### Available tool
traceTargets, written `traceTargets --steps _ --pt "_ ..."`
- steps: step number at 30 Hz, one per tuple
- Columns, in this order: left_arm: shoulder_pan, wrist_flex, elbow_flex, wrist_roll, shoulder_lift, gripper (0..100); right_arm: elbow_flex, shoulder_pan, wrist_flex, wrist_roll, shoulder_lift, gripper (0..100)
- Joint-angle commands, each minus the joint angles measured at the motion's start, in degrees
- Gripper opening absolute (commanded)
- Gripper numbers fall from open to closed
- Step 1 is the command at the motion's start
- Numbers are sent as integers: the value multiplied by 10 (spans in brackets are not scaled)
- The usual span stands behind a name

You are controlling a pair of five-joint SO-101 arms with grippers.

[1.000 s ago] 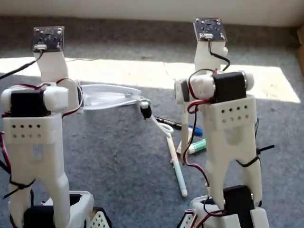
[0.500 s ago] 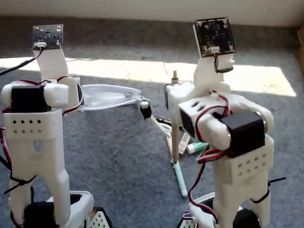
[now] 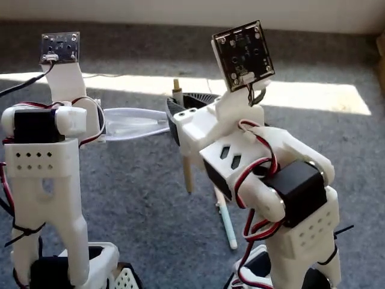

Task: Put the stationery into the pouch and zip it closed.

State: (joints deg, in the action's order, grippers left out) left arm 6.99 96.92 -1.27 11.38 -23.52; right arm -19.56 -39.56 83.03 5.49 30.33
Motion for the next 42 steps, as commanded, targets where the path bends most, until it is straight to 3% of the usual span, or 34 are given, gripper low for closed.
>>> traceTargets --steps 1,17,21,34,42 --pt "-11 -4 2 8 0 7 -3 -23 -43 -3 22 5" --pt "-8 -5 2 8 0 7 0 -42 -173 -7 77 5" --pt "-9 -5 2 7 0 7 62 -49 -199 -7 117 5" --pt "-8 -3 2 7 0 7 476 -49 -651 -10 323 5" --pt "-8 -5 13 7 0 7 629 -50 -862 -122 335 5"
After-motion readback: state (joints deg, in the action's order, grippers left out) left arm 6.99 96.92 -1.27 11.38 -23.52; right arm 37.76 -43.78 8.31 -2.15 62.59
